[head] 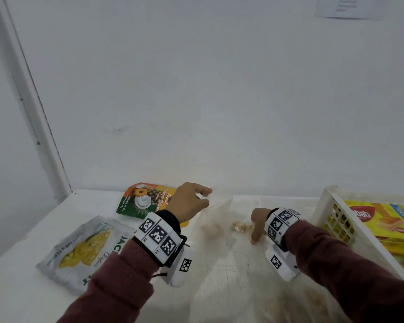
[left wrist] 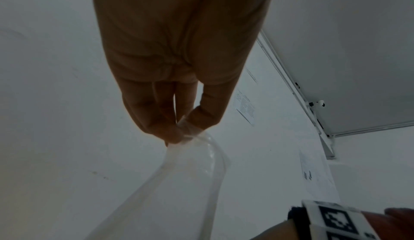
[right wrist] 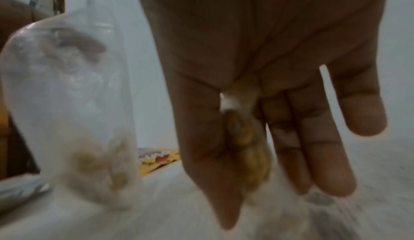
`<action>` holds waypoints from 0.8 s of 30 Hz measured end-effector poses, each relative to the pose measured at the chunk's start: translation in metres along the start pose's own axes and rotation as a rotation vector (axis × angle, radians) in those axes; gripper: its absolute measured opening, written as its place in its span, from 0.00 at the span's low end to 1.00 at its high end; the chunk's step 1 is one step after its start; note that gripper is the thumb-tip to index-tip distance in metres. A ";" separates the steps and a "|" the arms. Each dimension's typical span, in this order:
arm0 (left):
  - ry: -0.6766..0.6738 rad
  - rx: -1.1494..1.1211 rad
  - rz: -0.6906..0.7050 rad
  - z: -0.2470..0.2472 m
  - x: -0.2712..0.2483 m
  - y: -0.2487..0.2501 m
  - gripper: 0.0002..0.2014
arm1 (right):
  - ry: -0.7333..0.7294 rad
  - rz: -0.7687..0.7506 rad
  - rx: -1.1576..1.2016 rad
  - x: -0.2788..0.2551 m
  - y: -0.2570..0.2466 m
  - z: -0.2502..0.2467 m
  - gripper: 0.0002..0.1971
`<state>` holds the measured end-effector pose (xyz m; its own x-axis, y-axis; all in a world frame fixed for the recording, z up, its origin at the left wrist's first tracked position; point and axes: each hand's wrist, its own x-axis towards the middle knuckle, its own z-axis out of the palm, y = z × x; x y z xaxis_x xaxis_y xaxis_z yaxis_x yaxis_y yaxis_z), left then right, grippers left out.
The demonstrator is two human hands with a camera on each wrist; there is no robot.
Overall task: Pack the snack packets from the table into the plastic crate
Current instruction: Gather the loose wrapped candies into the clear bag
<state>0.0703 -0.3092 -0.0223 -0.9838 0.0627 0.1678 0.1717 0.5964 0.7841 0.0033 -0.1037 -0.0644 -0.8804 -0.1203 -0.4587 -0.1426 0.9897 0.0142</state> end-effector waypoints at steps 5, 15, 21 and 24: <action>0.011 0.023 0.017 -0.002 0.001 -0.003 0.17 | -0.045 -0.105 0.354 0.006 0.004 -0.014 0.10; -0.017 0.079 0.019 -0.003 -0.002 -0.004 0.17 | 0.103 -0.202 0.022 0.018 -0.018 0.005 0.26; -0.016 0.092 0.011 -0.004 -0.005 -0.003 0.18 | 0.159 -0.171 -0.115 0.024 -0.026 0.004 0.24; -0.022 0.091 0.000 -0.006 -0.008 -0.002 0.19 | 0.267 -0.195 0.174 0.025 -0.022 -0.007 0.15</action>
<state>0.0778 -0.3155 -0.0219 -0.9848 0.0795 0.1543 0.1676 0.6669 0.7261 -0.0189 -0.1290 -0.0700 -0.9347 -0.3009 -0.1893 -0.2603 0.9420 -0.2119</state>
